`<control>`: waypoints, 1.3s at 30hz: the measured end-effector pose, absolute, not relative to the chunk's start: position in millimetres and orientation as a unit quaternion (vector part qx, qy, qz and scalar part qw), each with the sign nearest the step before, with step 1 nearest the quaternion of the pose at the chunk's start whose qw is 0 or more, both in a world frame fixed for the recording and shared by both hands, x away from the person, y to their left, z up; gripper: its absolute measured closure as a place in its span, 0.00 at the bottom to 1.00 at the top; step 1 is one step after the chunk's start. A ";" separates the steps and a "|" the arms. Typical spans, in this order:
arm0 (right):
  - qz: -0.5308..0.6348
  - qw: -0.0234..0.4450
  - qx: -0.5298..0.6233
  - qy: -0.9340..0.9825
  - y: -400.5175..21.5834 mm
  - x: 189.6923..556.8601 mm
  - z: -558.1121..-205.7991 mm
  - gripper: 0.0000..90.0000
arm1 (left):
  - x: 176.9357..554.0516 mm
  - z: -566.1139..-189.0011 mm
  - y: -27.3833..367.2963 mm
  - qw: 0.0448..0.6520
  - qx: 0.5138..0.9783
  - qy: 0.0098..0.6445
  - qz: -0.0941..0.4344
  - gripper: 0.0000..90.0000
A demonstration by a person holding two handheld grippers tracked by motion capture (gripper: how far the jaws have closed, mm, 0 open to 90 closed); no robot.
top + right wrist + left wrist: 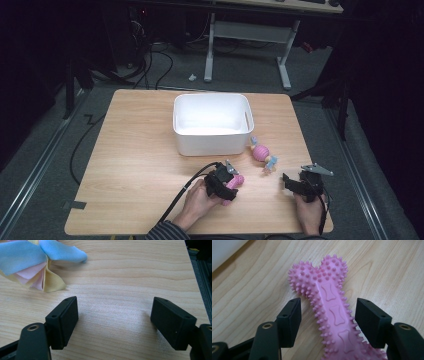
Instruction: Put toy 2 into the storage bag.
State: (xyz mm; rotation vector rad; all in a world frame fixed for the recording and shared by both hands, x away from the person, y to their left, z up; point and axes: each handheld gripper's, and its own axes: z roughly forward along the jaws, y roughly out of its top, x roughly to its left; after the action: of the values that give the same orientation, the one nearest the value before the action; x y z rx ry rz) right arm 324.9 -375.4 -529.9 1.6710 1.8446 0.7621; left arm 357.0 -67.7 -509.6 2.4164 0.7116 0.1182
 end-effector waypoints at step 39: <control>0.282 0.266 0.616 0.685 -374.9 324.6 -529.8 0.25 | 357.2 -508.4 -66.2 0.304 0.919 0.247 0.045 0.65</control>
State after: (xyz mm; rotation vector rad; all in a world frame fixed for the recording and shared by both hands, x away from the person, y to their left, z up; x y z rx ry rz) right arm 324.6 -374.9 -529.8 1.6646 1.8507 0.7612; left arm 357.2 -66.2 -508.4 2.4348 0.6550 0.1184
